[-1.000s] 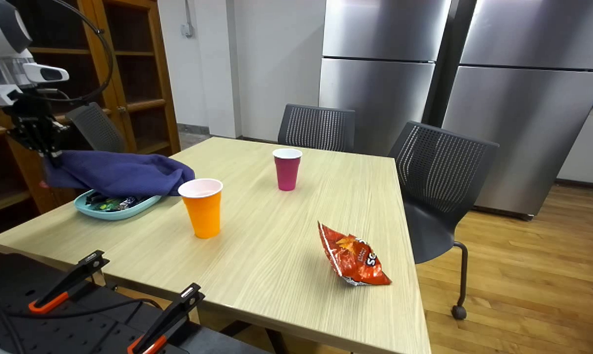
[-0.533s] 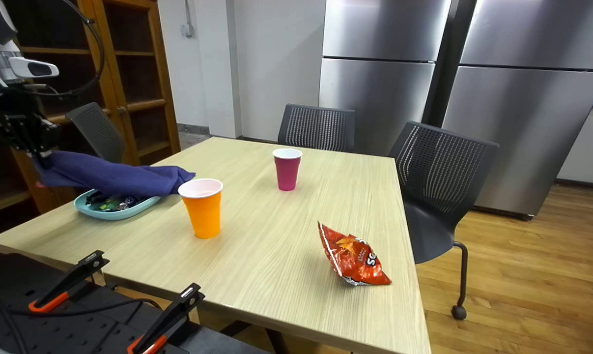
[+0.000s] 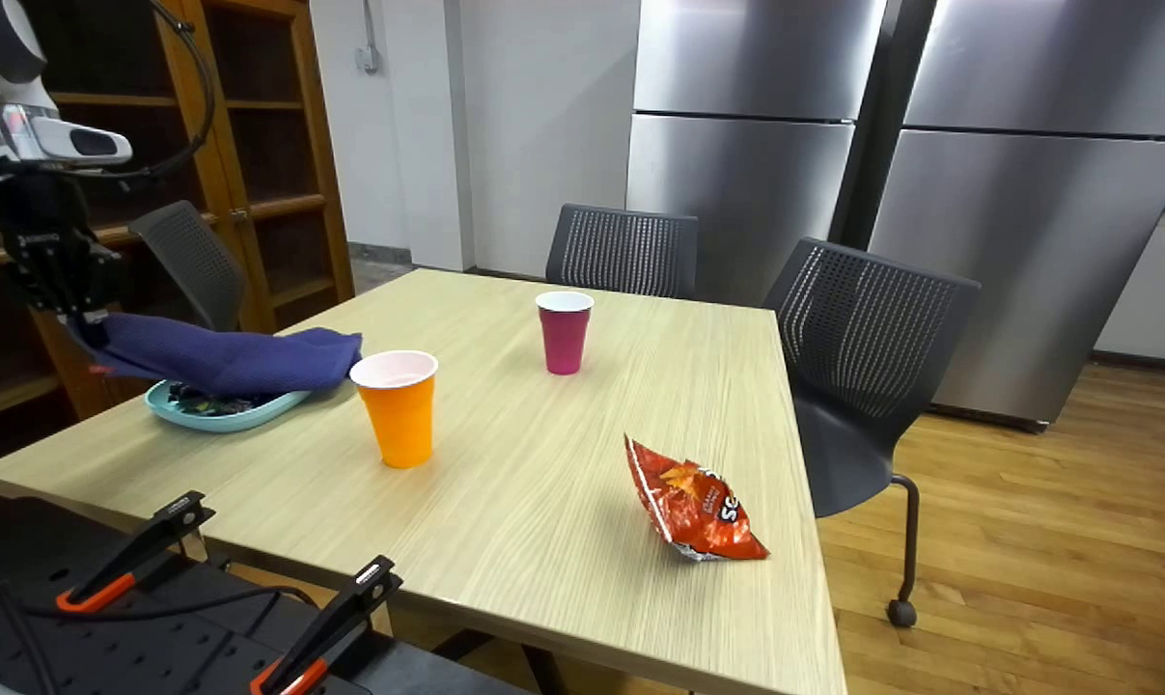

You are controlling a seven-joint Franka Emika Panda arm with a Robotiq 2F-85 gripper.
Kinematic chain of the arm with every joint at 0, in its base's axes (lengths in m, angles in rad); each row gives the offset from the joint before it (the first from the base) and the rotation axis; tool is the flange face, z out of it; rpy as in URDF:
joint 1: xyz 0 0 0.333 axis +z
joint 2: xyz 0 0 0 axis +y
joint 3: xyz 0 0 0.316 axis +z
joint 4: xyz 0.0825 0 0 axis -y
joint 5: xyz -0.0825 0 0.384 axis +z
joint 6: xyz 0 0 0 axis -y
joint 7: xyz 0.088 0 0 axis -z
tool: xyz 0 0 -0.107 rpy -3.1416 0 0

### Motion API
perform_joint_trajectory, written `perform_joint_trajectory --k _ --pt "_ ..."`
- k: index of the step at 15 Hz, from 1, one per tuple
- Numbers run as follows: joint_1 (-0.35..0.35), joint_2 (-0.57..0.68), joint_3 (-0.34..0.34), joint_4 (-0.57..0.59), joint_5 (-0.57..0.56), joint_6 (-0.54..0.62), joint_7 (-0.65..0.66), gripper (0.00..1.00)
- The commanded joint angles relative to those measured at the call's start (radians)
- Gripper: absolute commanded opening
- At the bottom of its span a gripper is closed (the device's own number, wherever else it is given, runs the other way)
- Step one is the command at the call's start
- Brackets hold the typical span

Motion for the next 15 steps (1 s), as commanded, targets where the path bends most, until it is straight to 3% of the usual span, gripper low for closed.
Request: perform_joint_trajectory --k 1,15 --pt "-0.041 0.03 0.04 0.02 0.027 -0.074 -0.048 0.01" --pt "-0.029 0.198 0.025 0.139 0.02 -0.065 -0.033 0.01"
